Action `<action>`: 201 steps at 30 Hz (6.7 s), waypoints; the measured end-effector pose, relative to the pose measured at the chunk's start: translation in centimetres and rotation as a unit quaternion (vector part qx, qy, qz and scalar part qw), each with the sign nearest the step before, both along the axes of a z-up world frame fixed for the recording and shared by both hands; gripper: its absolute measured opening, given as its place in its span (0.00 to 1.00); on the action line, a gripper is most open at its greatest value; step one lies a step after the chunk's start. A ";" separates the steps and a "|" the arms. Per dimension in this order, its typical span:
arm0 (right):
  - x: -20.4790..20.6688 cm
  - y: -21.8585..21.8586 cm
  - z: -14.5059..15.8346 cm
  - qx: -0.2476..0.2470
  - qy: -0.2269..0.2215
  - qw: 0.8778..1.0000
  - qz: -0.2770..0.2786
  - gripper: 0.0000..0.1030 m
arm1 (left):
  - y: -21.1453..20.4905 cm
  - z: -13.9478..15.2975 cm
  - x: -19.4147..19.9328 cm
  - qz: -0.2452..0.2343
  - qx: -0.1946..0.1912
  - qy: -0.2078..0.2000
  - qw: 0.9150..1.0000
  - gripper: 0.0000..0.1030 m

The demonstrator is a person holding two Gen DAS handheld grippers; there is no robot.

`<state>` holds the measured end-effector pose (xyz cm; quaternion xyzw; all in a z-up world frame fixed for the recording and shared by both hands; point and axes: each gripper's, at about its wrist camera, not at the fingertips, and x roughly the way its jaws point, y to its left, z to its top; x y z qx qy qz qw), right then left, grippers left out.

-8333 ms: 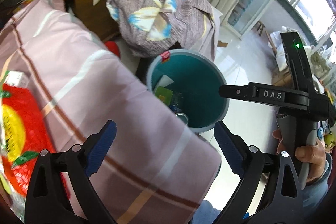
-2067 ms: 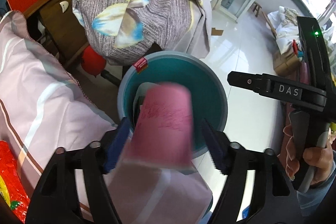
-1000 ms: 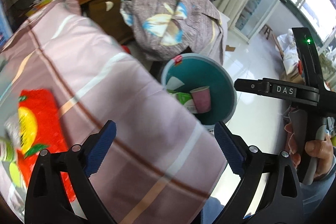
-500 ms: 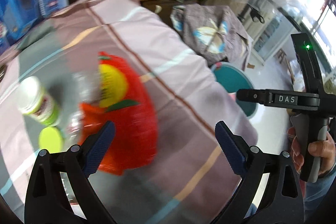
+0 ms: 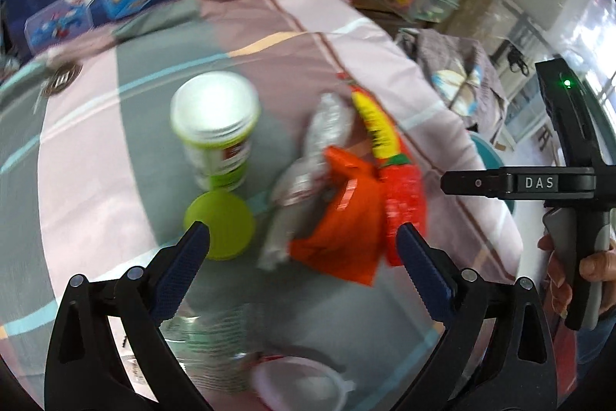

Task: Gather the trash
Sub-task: 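Grasp the clear printed plastic bag with the left tool while the right tool grasps the red-yellow snack bag, then carry both bags over the teal bucket and open both tools, then move both open tools back over the bed, then grasp the clear barcode wrapper with the left tool while the right tool grasps the orange packet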

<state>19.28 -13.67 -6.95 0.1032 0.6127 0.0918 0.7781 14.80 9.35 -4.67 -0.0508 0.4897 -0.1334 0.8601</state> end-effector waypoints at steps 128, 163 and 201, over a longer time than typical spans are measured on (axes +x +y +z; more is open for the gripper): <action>-4.9 -36.7 -1.5 0.057 -0.050 0.971 -0.225 0.27 | -41.4 -4.7 7.6 -0.252 0.041 0.074 0.964 0.57; -4.2 -30.0 0.7 0.031 -0.046 0.978 -0.202 0.82 | -30.9 -0.7 3.8 -0.192 0.007 0.041 0.980 0.92; -4.2 1.7 -1.5 0.063 0.026 0.998 0.009 0.83 | 3.7 -0.7 -5.4 0.016 0.068 -0.002 0.998 0.94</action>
